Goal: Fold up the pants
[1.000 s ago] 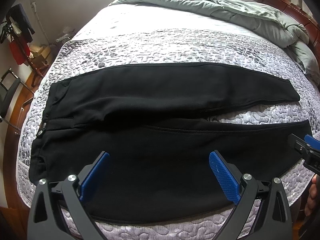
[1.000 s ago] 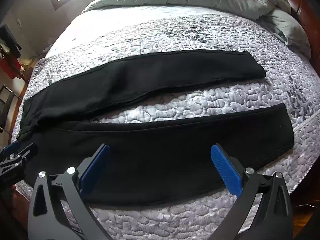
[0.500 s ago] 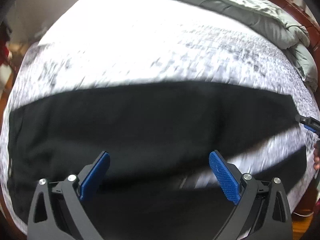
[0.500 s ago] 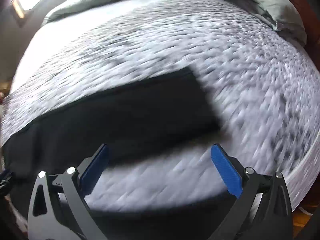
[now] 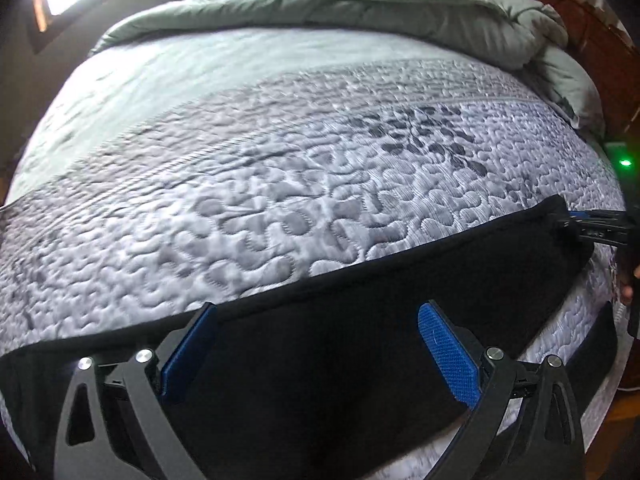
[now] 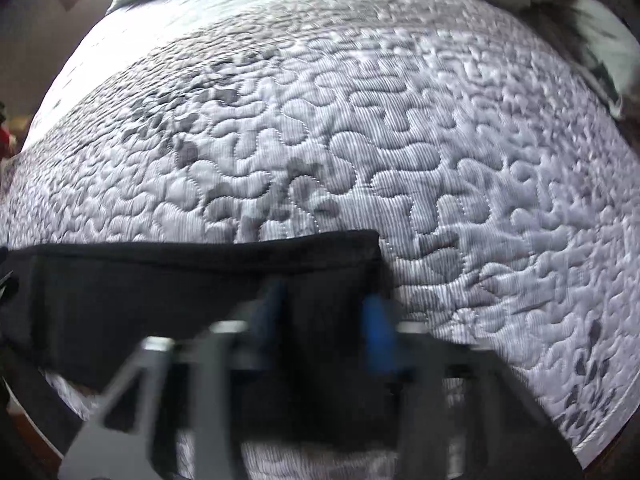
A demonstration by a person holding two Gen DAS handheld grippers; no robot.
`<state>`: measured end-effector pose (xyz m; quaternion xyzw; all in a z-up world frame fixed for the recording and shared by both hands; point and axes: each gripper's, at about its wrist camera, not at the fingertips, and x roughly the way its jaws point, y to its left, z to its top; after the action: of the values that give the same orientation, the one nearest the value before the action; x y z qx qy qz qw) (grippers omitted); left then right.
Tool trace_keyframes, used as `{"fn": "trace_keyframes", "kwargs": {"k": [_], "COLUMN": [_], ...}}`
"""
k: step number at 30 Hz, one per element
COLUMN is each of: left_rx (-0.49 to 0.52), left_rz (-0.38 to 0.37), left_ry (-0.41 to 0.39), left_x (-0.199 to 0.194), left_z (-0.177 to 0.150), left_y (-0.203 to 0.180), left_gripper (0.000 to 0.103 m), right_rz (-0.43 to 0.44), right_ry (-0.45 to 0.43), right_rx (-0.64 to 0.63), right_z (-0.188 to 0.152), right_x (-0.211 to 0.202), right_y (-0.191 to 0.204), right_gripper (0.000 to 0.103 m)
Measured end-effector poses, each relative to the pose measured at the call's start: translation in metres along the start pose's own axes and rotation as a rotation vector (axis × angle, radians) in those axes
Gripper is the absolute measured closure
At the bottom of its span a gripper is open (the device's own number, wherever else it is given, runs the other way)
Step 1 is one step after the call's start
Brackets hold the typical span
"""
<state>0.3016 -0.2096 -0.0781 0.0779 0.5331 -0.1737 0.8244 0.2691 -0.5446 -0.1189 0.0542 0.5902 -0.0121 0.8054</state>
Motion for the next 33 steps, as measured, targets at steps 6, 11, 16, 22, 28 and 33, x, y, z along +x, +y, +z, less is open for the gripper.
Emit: {"fn": "trace_keyframes", "kwargs": {"k": [6,11,16,22,28,33], "left_rx": [0.077,0.166,0.246,0.268,0.310,0.327], "left_rz": [-0.082,-0.262,-0.418,-0.461,-0.419,-0.284], "left_ry": [0.011,0.047,0.146,0.201,0.055,-0.156], "left_x": [0.025,0.039,0.053,0.053,0.002,-0.076], "left_z": [0.016,0.031,0.035,0.025,-0.001,-0.056], "left_y": [-0.004,-0.013,-0.026,-0.032,-0.028,-0.051], "left_gripper": [0.004,0.004,0.004,0.046,0.094,0.094], "right_rz": [0.194,0.264,0.288,0.319,0.295,0.255], "right_ry": [-0.155,-0.241,-0.292,-0.322,-0.347,-0.428], "right_rx": [0.009,-0.018,-0.029,0.014,0.051,0.063], "right_z": [-0.025,-0.029,-0.033,-0.041,-0.051,-0.076], "right_x": [-0.053,-0.083,-0.093,-0.096,-0.097,-0.112], "right_y": [-0.022,-0.021,-0.022,-0.030,-0.034,-0.032], "right_gripper": [0.093,0.094,0.094,0.094,0.094,0.092]}}
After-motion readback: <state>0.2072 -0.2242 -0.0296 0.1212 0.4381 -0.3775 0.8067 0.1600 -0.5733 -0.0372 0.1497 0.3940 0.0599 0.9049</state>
